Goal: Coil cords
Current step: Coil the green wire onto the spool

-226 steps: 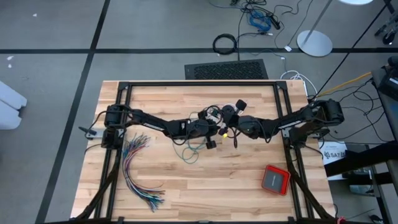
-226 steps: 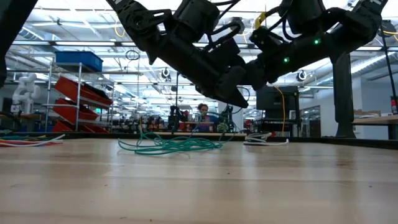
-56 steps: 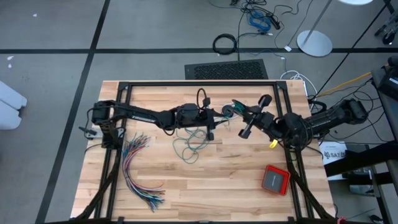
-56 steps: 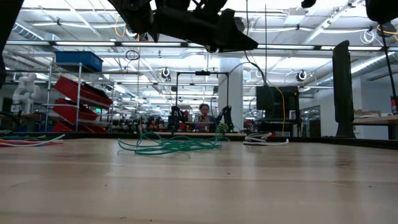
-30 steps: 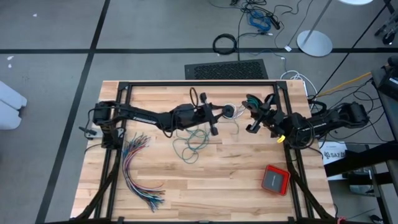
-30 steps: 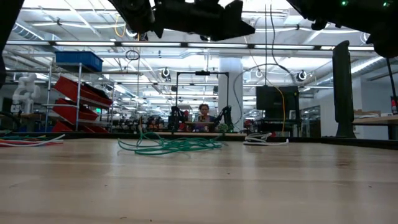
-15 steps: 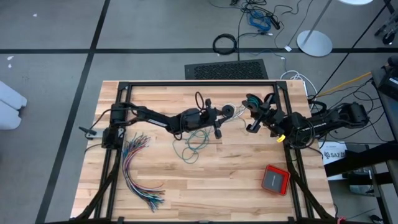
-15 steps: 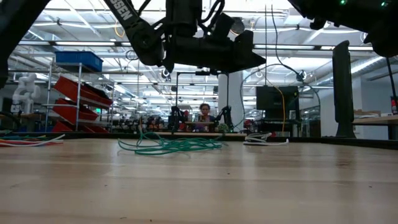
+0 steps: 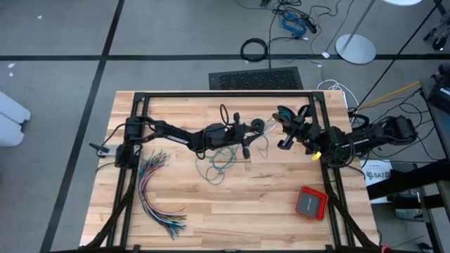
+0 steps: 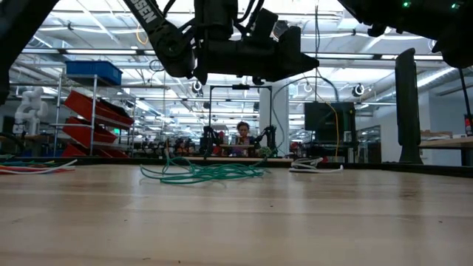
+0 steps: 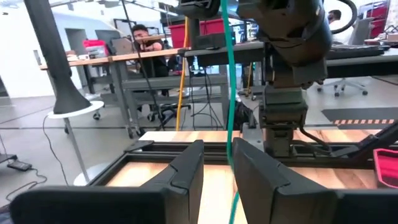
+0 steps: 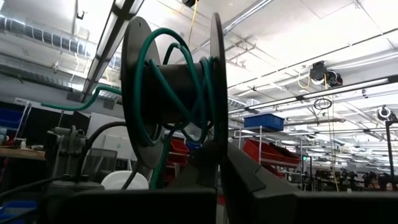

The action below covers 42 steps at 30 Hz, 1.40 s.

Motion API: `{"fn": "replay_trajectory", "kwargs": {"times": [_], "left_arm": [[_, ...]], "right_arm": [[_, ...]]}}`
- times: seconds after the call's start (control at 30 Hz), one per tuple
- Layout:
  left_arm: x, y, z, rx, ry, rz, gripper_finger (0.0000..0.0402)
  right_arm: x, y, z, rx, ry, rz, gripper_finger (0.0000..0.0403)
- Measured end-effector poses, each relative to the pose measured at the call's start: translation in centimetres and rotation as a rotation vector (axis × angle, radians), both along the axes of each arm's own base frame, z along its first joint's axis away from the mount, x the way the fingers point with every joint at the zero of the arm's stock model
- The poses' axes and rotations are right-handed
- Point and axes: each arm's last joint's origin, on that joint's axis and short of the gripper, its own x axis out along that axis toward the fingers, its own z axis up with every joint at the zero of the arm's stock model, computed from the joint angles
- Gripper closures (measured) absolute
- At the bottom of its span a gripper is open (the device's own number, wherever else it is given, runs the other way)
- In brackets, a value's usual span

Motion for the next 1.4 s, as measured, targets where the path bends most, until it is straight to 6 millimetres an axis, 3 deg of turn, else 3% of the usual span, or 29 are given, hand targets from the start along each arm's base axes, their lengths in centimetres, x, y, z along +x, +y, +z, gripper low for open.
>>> {"fn": "replay_trajectory", "kwargs": {"times": [0.13,0.37,0.5,1.0,1.4], "left_arm": [[0.0,0.1,-0.1,-0.038,-0.006,0.028,0.0309],[1.9,0.5,-1.6,-0.080,0.002,0.026,0.0309],[2.6,0.1,-1.3,-0.076,-0.016,-0.012,0.0309],[2.5,-0.1,-0.8,-0.078,-0.035,-0.015,0.0309],[2.4,0.4,-1.2,-0.113,-0.012,0.132,0.0309]], "right_arm": [[0.0,-0.2,0.0,0.006,-0.003,-0.006,0.0403],[0.0,-0.3,0.0,0.005,-0.002,-0.008,0.0403],[0.1,-0.3,-0.1,0.007,0.006,-0.006,0.0403],[0.3,-0.3,-0.4,0.016,0.043,-0.006,0.0403],[0.5,-0.3,-0.6,0.026,0.066,0.002,0.0403]]}}
